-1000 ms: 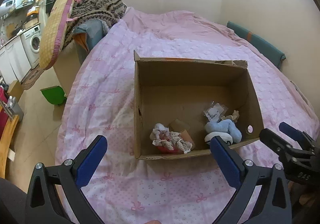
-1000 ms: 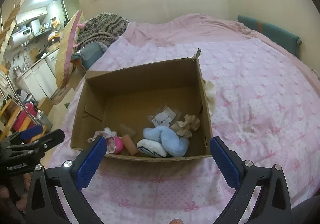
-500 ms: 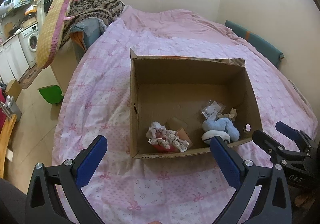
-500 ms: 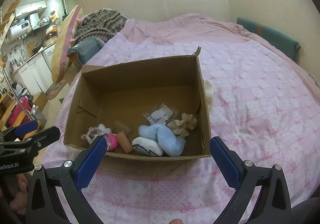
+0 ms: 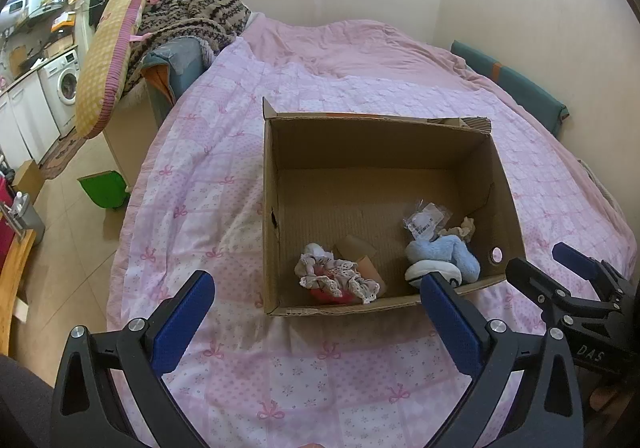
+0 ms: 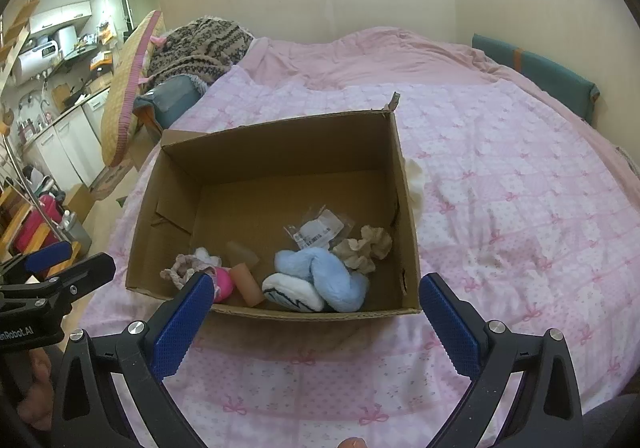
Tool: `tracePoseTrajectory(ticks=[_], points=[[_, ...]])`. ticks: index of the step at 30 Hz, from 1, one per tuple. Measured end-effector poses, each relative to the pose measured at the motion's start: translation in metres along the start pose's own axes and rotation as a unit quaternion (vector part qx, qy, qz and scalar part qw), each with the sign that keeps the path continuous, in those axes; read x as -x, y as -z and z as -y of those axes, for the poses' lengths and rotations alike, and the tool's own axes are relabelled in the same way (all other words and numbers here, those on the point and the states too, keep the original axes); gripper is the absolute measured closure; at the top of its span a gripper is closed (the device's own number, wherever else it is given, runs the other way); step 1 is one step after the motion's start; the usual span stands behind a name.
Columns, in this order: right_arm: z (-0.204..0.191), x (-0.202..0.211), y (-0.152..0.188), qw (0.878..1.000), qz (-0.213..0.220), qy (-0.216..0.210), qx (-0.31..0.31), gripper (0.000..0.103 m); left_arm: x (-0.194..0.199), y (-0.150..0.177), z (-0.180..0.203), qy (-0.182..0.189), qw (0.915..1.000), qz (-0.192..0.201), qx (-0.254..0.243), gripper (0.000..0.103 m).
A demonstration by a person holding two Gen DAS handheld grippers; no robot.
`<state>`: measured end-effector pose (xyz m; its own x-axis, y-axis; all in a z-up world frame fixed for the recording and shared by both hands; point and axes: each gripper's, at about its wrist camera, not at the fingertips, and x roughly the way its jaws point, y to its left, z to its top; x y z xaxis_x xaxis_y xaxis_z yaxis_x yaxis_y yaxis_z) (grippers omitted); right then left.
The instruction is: Organize soft objects
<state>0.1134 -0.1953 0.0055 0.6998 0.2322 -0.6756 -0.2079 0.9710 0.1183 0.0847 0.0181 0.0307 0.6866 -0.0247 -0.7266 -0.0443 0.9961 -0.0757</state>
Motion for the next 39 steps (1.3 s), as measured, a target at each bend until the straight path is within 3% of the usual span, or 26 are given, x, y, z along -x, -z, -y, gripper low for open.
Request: tracePoseTrajectory(ticks=[39], points=[[0.0003, 0.0005, -0.0002, 1.0, 0.001, 0.005, -0.001, 0.0, -0.0026, 0.0037, -0.0047, 0.0, 0.9999, -0.008, 0.008, 0.0]])
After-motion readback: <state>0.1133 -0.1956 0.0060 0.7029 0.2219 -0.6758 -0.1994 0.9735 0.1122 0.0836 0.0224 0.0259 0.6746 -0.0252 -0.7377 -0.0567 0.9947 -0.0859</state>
